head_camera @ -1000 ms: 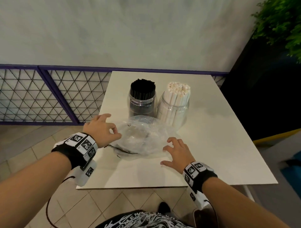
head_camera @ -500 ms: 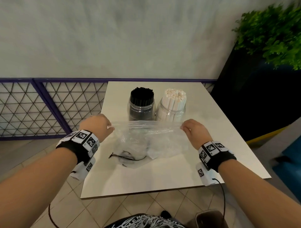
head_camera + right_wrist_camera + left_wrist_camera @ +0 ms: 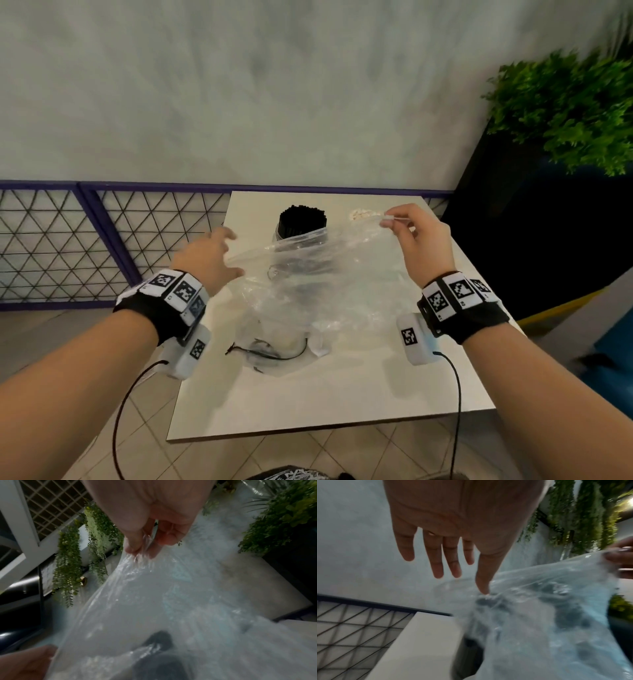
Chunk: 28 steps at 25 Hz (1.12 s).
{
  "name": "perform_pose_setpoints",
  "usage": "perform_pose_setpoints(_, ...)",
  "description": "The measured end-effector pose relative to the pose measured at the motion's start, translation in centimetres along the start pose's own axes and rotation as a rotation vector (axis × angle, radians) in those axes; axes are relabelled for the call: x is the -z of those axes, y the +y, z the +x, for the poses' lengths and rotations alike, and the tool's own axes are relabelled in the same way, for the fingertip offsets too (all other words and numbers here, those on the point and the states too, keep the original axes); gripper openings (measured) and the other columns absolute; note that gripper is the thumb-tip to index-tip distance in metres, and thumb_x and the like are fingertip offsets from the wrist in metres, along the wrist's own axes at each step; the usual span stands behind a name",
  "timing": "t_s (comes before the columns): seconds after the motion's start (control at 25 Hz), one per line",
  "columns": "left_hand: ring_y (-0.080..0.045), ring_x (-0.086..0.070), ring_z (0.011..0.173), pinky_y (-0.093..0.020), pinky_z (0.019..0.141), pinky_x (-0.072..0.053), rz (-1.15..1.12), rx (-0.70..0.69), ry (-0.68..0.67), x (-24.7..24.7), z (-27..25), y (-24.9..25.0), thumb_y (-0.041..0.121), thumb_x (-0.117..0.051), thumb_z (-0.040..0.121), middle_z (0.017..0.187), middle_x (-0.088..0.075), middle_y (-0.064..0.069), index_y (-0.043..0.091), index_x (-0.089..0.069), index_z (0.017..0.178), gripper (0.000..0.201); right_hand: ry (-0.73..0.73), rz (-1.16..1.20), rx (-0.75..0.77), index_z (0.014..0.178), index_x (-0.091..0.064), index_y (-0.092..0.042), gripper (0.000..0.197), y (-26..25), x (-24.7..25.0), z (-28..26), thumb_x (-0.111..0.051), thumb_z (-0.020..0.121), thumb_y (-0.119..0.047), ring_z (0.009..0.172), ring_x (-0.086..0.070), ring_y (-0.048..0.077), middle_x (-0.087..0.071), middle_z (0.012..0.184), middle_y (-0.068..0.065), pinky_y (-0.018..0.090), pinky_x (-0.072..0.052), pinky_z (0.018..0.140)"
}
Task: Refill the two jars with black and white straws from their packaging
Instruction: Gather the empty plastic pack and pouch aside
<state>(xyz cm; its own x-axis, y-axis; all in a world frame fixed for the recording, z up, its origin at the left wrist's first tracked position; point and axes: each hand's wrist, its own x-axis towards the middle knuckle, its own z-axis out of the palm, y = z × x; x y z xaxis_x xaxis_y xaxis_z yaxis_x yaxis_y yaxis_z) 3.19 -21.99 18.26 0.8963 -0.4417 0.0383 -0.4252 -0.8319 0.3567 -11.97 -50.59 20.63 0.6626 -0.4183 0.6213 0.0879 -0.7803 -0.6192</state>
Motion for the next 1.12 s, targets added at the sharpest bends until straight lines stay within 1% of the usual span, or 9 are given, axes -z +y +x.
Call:
perform_pose_setpoints(0.08, -0.025, -0.052, 0.12, -0.042, 0.097, -0.046, 0.047, -0.154, -0.055, -0.5, -0.1, 1.8, 0.048, -0.07, 0.079, 0.138, -0.049, -0.002, 0.031, -0.033, 0.14, 0.073, 0.009, 0.088, 0.021, 0.098, -0.069, -0.015, 0.012, -1.3, -0.9, 0.6, -0.059, 0.092, -0.013, 0.077, -0.06, -0.005, -0.065, 0.084, -0.014, 0.013, -0.048, 0.072)
perform_pose_setpoints(0.16, -0.027, -0.055, 0.115, -0.041, 0.097, -0.046, -0.038, -0.227, -0.08, -1.4, 0.2, 3.4, 0.041, -0.063, 0.087, 0.129, -0.055, -0.004, 0.027, -0.05, 0.131, 0.048, 0.024, 0.21, 0.041, 0.101, -0.069, -0.013, 0.018, -3.0, -1.4, 1.3, -0.055, 0.092, -0.006, 0.078, -0.061, -0.007, -0.065, 0.086, -0.016, 0.014, -0.05, 0.075)
perform_pose_setpoints(0.28, -0.025, -0.065, 0.09, -0.035, 0.074, -0.051, -0.355, -0.094, 0.001, -2.2, 1.1, 3.7, 0.022, -0.049, 0.097, 0.099, -0.069, -0.007, 0.017, -0.065, 0.094, 0.017, 0.022, 0.192, 0.149, 0.121, -0.058, -0.019, 0.028, -4.4, -0.7, 2.2, -0.059, 0.093, -0.017, 0.107, -0.054, -0.003, -0.057, 0.116, -0.012, 0.014, -0.043, 0.091)
perform_pose_setpoints(0.44, -0.016, -0.066, 0.085, -0.037, 0.068, -0.053, -1.061, 0.13, 0.063, -1.2, 1.1, 3.5, 0.014, -0.041, 0.101, 0.093, -0.064, -0.001, 0.021, -0.058, 0.085, 0.024, 0.15, 0.019, 0.082, 0.14, -0.031, -0.02, 0.073, -0.6, -0.2, -0.5, -0.061, 0.083, -0.053, 0.13, -0.036, 0.024, -0.033, 0.139, 0.003, 0.047, -0.035, 0.108)
perform_pose_setpoints(0.6, -0.018, -0.069, 0.082, -0.041, 0.067, -0.058, -1.343, 0.193, 0.083, -0.5, 1.1, 4.3, 0.015, -0.042, 0.102, 0.092, -0.065, -0.002, 0.02, -0.059, 0.092, 0.02, -0.29, 0.182, -0.304, 0.143, -0.025, -0.022, 0.104, 2.0, -2.7, -4.8, -0.074, 0.061, -0.064, 0.118, -0.045, 0.013, -0.038, 0.136, -0.004, 0.033, -0.042, 0.097)
perform_pose_setpoints(0.68, -0.022, -0.069, 0.085, -0.046, 0.073, -0.058, -1.349, 0.185, 0.043, -0.7, 1.0, 4.7, 0.014, -0.043, 0.101, 0.093, -0.066, -0.002, 0.018, -0.059, 0.096, 0.018, -0.454, 0.265, -0.395, 0.133, -0.039, -0.019, 0.076, 2.5, -4.2, -5.3, -0.074, 0.073, -0.048, 0.108, -0.058, 0.011, -0.056, 0.123, -0.005, 0.029, -0.048, 0.088)
perform_pose_setpoints(0.8, -0.022, -0.067, 0.084, -0.047, 0.074, -0.057, -1.352, 0.213, 0.065, -0.8, 1.2, 3.7, 0.013, -0.041, 0.102, 0.091, -0.065, -0.003, 0.016, -0.058, 0.099, 0.017, -0.312, 0.249, -0.403, 0.101, -0.059, -0.013, 0.011, 2.9, -4.6, -4.5, -0.049, 0.097, -0.01, 0.07, -0.065, -0.001, -0.067, 0.084, -0.004, 0.018, -0.047, 0.068)
perform_pose_setpoints(0.96, -0.017, -0.065, 0.081, -0.038, 0.07, -0.056, -1.247, 0.264, 0.095, -1.0, 1.6, 0.3, 0.014, -0.041, 0.101, 0.095, -0.065, -0.003, 0.014, -0.058, 0.104, 0.018, -0.243, 0.072, -0.423, 0.095, -0.064, -0.017, 0.024, 5.5, -3.1, -5.2, -0.043, 0.098, -0.007, 0.067, -0.06, 0.013, -0.066, 0.079, -0.001, 0.014, -0.046, 0.063)
perform_pose_setpoints(1.12, -0.019, -0.063, 0.087, -0.038, 0.074, -0.049, -1.1, 0.275, 0.055, -2.9, 1.7, -1.2, 0.005, -0.041, 0.099, 0.094, -0.066, -0.001, 0.017, -0.06, 0.088, 0.026, -0.498, 0.122, -0.537, 0.132, -0.049, -0.024, 0.042, 5.9, -3.4, -5.6, -0.052, 0.093, -0.008, 0.09, -0.058, 0.015, -0.058, 0.119, 0.001, 0.02, -0.043, 0.076)
